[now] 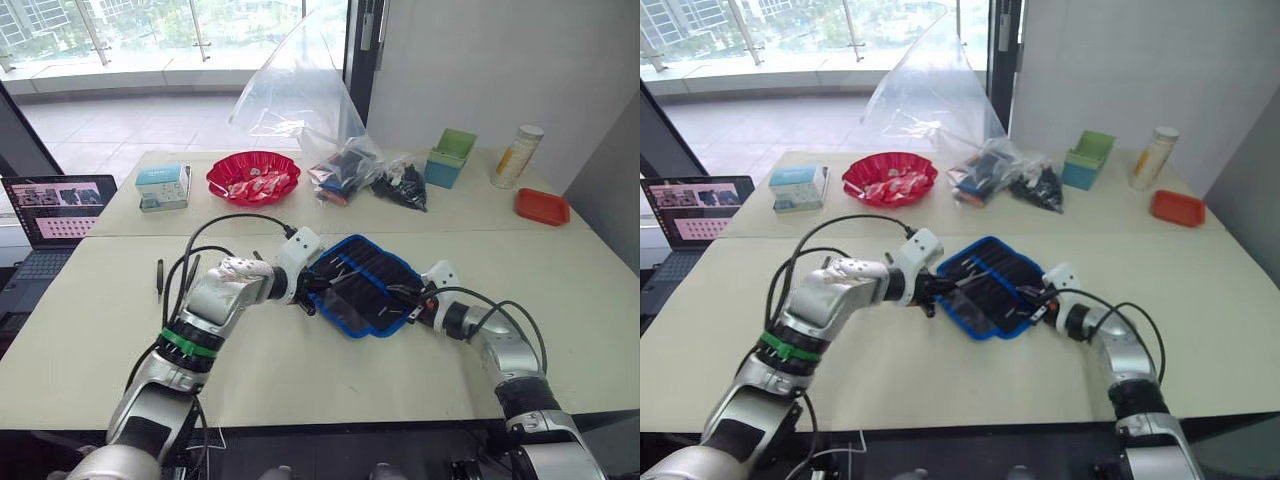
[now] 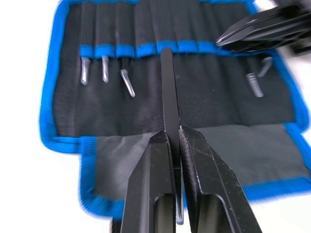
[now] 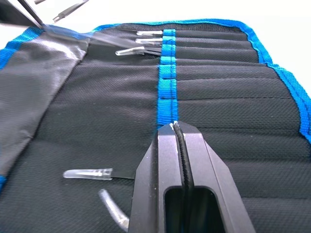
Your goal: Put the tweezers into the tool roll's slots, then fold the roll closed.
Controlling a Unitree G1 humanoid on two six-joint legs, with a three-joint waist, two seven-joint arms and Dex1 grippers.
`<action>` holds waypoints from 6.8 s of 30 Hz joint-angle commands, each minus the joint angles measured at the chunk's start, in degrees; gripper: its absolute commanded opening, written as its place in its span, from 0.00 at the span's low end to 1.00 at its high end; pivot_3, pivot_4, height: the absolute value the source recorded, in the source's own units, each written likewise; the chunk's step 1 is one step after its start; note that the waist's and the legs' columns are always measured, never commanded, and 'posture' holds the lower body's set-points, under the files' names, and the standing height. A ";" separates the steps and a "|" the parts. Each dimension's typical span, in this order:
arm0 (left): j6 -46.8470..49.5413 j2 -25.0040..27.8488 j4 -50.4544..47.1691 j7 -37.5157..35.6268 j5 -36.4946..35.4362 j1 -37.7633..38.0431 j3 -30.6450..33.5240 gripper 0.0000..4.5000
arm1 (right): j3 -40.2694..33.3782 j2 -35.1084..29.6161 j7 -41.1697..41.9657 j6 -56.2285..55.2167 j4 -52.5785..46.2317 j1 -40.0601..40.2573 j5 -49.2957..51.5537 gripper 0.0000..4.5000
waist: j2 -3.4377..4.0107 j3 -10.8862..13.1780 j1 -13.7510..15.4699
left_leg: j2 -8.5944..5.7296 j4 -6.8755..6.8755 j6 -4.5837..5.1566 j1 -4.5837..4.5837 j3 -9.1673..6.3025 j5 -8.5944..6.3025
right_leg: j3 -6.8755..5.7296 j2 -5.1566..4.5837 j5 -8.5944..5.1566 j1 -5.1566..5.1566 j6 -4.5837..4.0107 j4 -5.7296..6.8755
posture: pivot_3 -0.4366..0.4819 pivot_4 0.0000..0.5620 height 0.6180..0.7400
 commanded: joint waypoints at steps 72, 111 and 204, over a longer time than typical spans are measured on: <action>-33.61 -15.62 49.00 -1.74 14.21 -18.61 0.12 0.00 | 2.88 -0.06 -0.61 3.03 -1.87 3.08 -2.76 0.00 | -0.07 -0.05 0.11 | -0.02 0.12 0.02 0.00 0.05 -0.01 | 0.04 -0.01 0.01 0.02 0.02 0.02 | 0.48 0.27 1.00; -26.55 5.51 -6.46 -0.86 5.65 14.21 24.22 0.99 | -6.32 -0.28 0.64 6.24 -11.60 3.67 9.30 0.00 | -0.02 -0.05 -0.90 | 0.00 0.26 -0.01 -0.87 0.06 0.00 | 0.06 -0.05 0.06 -1.05 0.10 0.39 | 0.48 0.27 1.00; -41.72 5.59 13.13 28.29 -0.92 22.45 39.42 0.01 | -3.78 4.83 -10.66 -6.88 3.10 0.78 0.43 0.00 | 0.03 -0.03 1.04 | 0.18 -0.87 0.18 1.15 0.75 -0.15 | 0.14 -0.06 0.16 0.67 -0.01 -0.84 | 0.48 0.27 1.00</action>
